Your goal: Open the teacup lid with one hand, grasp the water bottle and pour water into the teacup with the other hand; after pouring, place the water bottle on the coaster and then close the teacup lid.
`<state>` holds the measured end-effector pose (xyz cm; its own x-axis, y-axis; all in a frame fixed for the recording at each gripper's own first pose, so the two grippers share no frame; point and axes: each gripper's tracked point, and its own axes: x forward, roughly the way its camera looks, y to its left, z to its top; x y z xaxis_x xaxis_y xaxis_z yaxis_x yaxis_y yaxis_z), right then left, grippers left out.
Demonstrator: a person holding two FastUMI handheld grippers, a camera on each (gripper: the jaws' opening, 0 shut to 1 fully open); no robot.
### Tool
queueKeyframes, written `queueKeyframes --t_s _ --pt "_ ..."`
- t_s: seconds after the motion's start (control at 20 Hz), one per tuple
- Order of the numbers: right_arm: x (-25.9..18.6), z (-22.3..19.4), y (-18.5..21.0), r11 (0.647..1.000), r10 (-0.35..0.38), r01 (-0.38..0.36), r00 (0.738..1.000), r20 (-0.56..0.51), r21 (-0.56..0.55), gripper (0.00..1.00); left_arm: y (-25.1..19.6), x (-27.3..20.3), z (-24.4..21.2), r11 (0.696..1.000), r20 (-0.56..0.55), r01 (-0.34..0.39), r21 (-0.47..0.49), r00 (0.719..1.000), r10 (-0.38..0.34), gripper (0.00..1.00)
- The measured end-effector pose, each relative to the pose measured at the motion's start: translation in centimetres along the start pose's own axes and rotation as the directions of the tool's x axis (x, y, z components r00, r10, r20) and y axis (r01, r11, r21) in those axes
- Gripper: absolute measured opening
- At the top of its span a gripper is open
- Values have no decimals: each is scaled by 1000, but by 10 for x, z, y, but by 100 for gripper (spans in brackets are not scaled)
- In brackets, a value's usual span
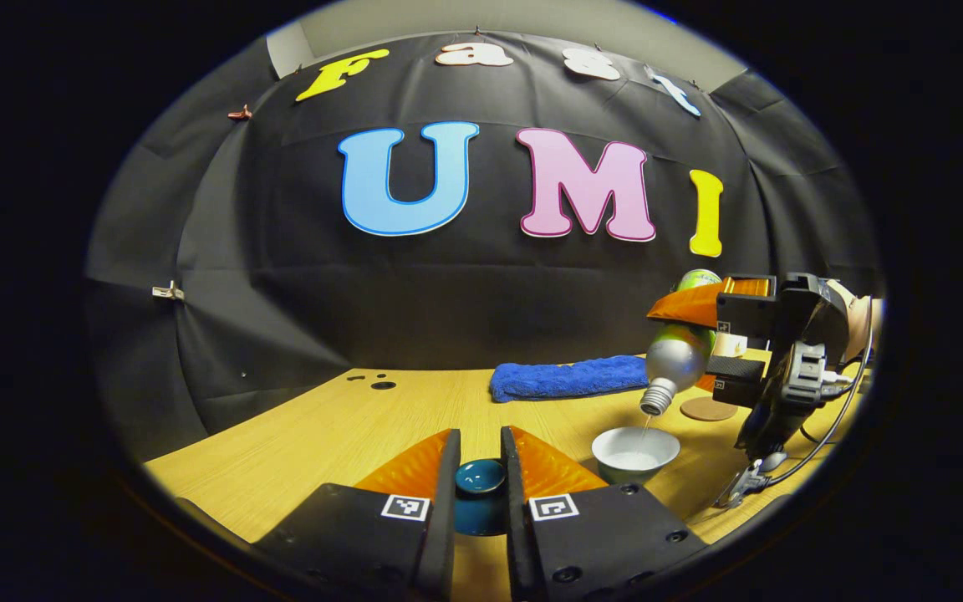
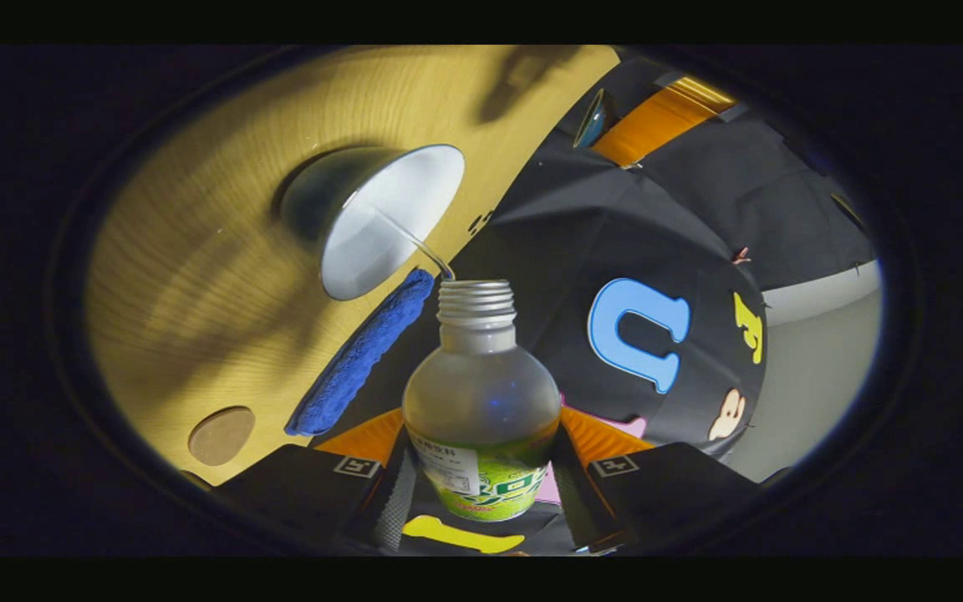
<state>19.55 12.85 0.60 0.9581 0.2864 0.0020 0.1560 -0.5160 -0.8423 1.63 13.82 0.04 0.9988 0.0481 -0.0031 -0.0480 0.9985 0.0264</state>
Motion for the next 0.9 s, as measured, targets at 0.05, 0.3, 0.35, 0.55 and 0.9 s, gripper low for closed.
queueKeyframes --t_s 0.05,0.3,0.35,0.55,0.9 --pt "-1 1 1 1000 -1 1 1000 2 -4 76 0 0 0 1000 0 0 0 1000 0 31" --pt "-2 5 1 1000 -2 2 1000 8 -8 76 0 0 0 1000 0 -1 0 1000 1 31" --pt "-3 5 1 1000 -4 4 1000 9 -10 76 0 0 0 1000 1 -1 0 1000 1 31" --pt "-1 4 -1 1000 -5 5 1000 8 -14 76 0 0 0 1000 1 -1 0 1000 1 27" --pt "-2 5 2 1000 2 -2 1000 6 -13 76 0 0 1 1000 2 -5 0 1000 5 29"
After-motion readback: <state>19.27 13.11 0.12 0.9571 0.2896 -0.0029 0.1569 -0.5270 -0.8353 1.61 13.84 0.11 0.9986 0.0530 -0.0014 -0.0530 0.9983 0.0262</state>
